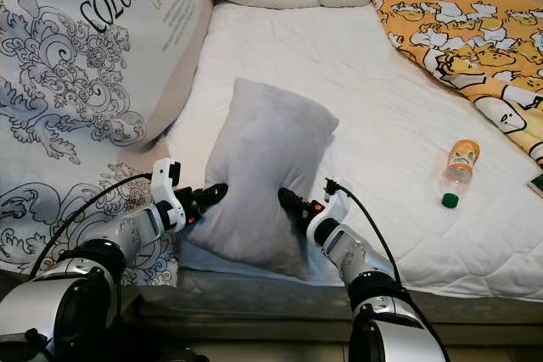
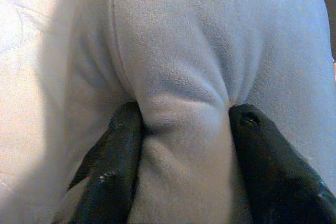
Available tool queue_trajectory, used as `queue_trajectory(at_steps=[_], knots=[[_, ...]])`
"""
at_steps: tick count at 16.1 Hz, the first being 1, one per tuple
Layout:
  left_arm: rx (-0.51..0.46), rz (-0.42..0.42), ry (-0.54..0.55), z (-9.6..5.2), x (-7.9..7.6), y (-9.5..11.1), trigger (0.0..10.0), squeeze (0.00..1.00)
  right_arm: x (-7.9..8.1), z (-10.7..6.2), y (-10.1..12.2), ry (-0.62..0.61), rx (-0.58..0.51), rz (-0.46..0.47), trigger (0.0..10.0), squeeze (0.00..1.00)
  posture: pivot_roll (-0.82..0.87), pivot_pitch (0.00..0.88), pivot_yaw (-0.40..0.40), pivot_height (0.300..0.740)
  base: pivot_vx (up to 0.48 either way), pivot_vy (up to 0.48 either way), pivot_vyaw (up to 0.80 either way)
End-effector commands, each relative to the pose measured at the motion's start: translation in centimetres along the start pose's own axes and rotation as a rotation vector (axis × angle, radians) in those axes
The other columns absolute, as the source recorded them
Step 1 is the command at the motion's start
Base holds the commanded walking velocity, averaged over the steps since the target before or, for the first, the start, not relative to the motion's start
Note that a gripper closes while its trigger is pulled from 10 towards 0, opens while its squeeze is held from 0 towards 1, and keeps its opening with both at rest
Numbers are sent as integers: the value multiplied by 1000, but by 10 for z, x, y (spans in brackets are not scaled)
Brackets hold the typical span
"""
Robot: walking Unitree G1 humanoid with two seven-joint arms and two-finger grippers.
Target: Clean up the room
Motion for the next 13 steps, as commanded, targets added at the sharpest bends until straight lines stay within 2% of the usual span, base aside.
queue_trajectory(at_steps=[1,5,9,11,13], knots=[[26,27,-25,5,-8,-8,0,0,10,6,2,33,4,-12,0,0,-49,0,19,740,0,0,0],[24,42,-39,8,-12,-10,0,0,11,8,5,30,-13,-9,0,0,-44,0,27,740,0,0,0],[22,106,-13,10,-10,-16,0,0,11,9,9,30,-35,0,0,0,-41,0,37,740,0,0,0],[-50,176,-4,15,-19,-2,0,0,12,9,14,26,-69,-4,0,0,-34,0,45,740,0,0,0],[-89,209,-19,18,-28,6,0,0,14,9,21,34,-100,-8,0,0,-32,0,54,740,0,0,0]])
Point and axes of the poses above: a point about 5 cm out from each wrist's last joint towards the gripper, its own z axis pointing out of the wrist towards the gripper, its own y axis along the axis of the wrist's last joint, x = y × z, the point moved 6 cm from there along z, pointing out of the wrist towards the gripper, and after that the axes turned 11 degrees about -z, right-handed, at the moved point
